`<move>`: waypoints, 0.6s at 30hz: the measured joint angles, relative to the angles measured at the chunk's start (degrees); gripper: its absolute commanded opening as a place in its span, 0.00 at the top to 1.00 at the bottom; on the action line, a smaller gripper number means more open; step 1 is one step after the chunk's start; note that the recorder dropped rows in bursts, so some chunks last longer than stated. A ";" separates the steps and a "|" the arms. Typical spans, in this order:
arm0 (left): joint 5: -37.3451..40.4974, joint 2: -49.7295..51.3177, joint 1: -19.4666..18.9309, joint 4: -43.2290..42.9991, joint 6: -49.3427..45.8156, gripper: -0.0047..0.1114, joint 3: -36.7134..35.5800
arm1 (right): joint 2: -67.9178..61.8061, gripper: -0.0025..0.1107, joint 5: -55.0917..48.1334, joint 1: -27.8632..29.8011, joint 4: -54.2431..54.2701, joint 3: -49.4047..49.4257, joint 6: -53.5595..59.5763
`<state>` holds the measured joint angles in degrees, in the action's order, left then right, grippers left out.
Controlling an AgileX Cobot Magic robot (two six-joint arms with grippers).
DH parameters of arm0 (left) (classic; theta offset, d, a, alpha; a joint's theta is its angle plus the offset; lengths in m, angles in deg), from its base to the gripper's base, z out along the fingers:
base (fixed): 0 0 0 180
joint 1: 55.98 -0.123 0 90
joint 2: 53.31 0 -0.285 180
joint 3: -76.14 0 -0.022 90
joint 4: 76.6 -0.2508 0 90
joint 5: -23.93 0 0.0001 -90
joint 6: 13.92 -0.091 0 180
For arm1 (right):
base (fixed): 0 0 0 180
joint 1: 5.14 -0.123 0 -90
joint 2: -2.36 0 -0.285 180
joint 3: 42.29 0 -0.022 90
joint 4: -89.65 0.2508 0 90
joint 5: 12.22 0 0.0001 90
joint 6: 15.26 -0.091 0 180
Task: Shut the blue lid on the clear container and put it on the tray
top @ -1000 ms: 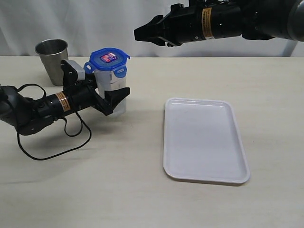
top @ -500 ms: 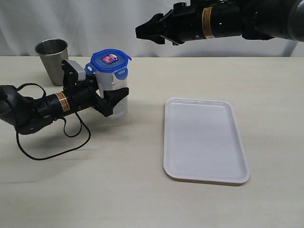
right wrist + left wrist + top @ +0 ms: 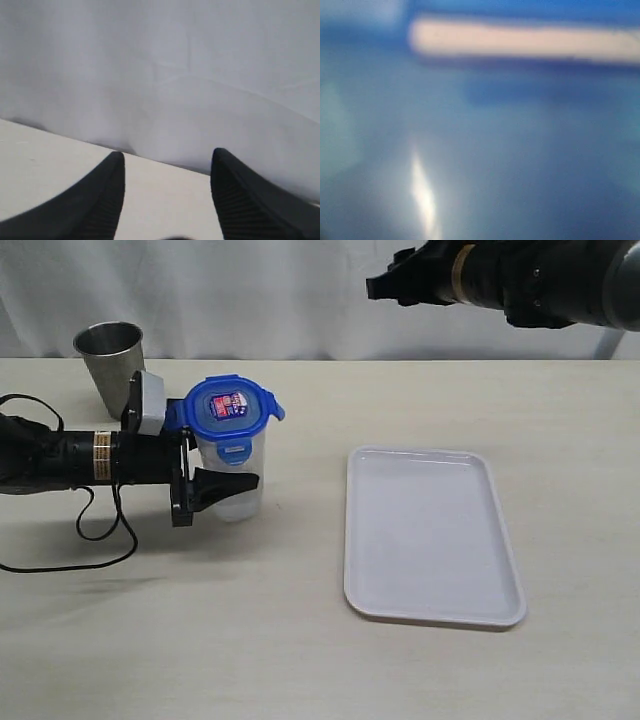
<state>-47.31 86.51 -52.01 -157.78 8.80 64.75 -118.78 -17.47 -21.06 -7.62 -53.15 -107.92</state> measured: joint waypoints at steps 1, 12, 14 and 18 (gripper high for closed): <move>0.00 -0.12 0.00 -0.91 0.77 0.96 0.10 | 0.00 0.60 -2.12 0.00 4.27 0.27 3.97; -0.28 -1.82 0.00 -9.27 5.49 0.96 0.35 | 0.00 0.62 -37.70 4.14 95.02 -11.43 88.37; -0.44 -1.92 0.00 -9.97 5.62 0.96 0.35 | 0.00 0.61 -43.63 5.88 111.39 -13.37 100.12; -0.68 -1.92 0.00 -10.22 5.62 0.96 0.35 | 0.00 0.51 -53.93 6.82 135.93 -14.03 115.69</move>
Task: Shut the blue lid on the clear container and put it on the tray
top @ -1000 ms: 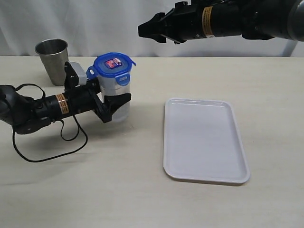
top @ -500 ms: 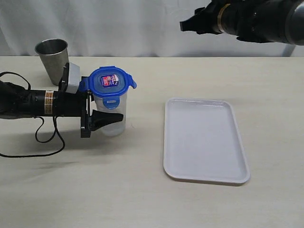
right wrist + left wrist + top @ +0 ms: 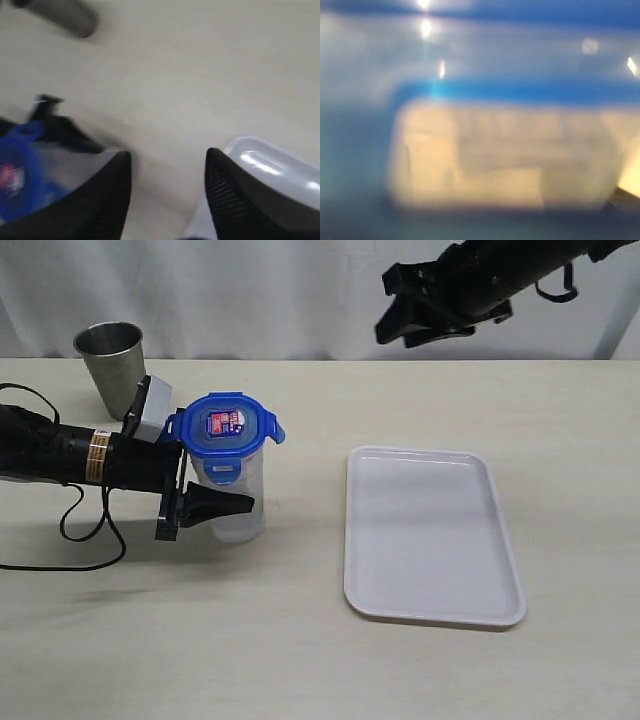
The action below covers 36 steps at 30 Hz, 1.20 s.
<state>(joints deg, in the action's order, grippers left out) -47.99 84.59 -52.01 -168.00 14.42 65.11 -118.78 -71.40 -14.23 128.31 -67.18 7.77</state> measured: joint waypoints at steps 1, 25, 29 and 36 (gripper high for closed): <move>0.00 0.00 0.00 0.00 0.00 0.96 0.00 | 0.00 0.49 -2.16 -0.36 3.79 0.00 2.62; 1.09 0.00 0.00 3.07 -0.78 0.96 0.00 | -1.52 0.53 0.19 -16.97 -5.25 -0.36 -13.99; 1.09 0.00 0.00 3.07 -0.78 0.96 0.00 | -4.85 0.55 0.50 -16.97 -4.78 -0.36 -13.46; 1.09 0.00 0.00 3.07 -0.78 0.96 0.00 | -5.74 0.55 1.02 -16.97 -2.75 -0.36 -12.61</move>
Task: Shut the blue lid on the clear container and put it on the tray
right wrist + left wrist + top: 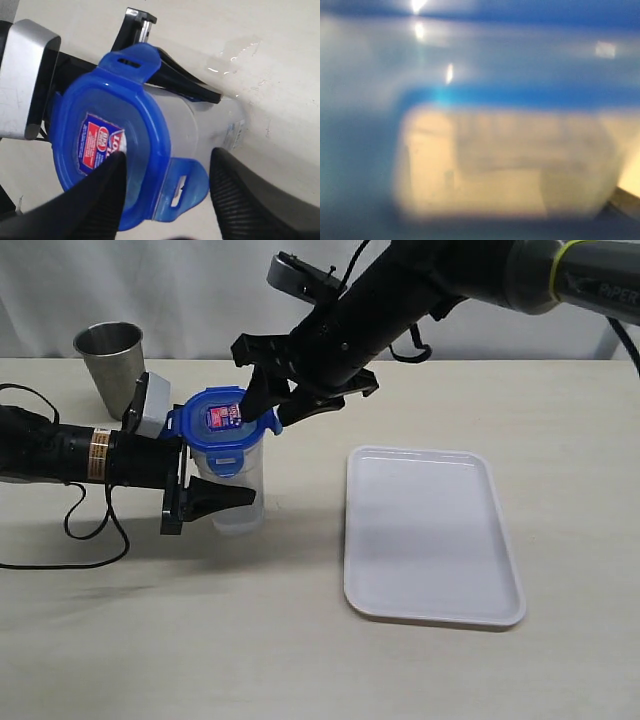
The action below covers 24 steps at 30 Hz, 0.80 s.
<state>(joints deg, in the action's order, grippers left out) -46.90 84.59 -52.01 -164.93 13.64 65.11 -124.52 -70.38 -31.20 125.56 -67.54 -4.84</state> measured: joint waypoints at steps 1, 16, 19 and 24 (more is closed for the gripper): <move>0.00 0.00 0.00 0.00 0.00 0.96 0.00 | -0.28 0.55 0.07 0.00 0.44 0.00 0.00; -0.12 0.00 -0.43 0.00 0.61 0.96 0.00 | -3.34 0.73 -0.80 0.57 6.06 -1.05 0.88; -0.12 0.00 -0.57 0.00 0.61 0.96 0.00 | -4.44 0.72 -1.41 0.92 8.27 -1.36 2.20; -0.35 0.00 -1.00 0.00 0.61 0.96 0.00 | -6.46 0.72 -2.92 1.73 14.23 -1.49 5.19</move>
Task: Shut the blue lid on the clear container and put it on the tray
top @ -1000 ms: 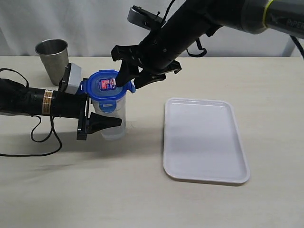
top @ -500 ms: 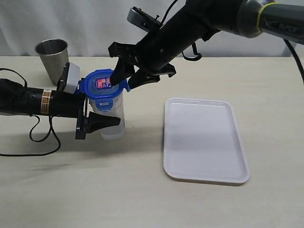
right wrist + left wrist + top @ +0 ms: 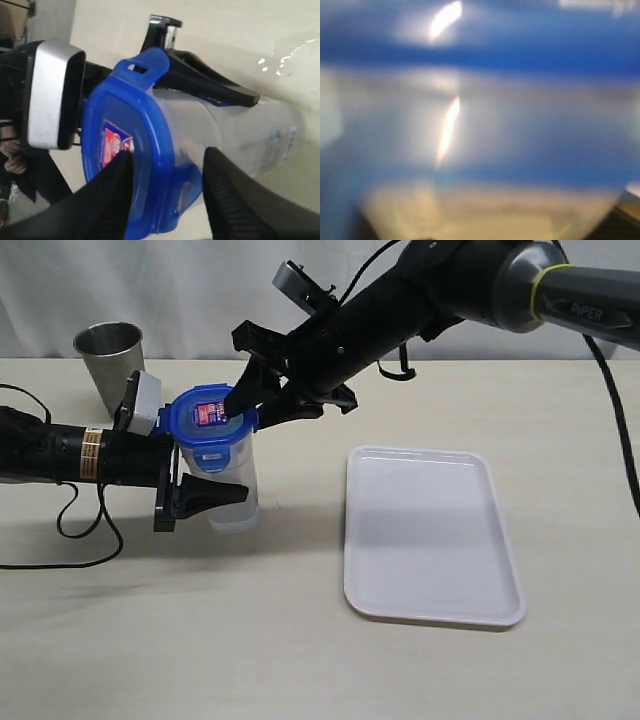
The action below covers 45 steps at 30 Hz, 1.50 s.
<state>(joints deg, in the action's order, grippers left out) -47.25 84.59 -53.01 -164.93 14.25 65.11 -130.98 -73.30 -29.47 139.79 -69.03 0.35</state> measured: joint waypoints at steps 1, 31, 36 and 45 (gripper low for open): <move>0.00 0.00 -0.15 -0.12 0.00 0.96 -0.13 | -0.49 0.72 -0.18 0.00 1.23 0.00 0.48; 0.72 0.00 0.80 0.87 -1.25 0.96 -0.34 | 2.85 0.42 -0.88 0.79 -5.66 0.60 5.79; 0.97 0.00 0.96 1.12 -0.61 0.96 -0.34 | 5.63 0.42 2.01 1.28 -10.42 1.19 8.02; 0.97 0.00 0.96 1.12 -0.41 0.96 -0.34 | 12.36 0.50 0.59 -1.01 -11.12 1.31 27.63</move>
<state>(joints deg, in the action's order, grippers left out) -46.28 84.59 -52.05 -163.81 13.84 64.76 -118.61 -72.71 -30.48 128.67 -67.72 27.98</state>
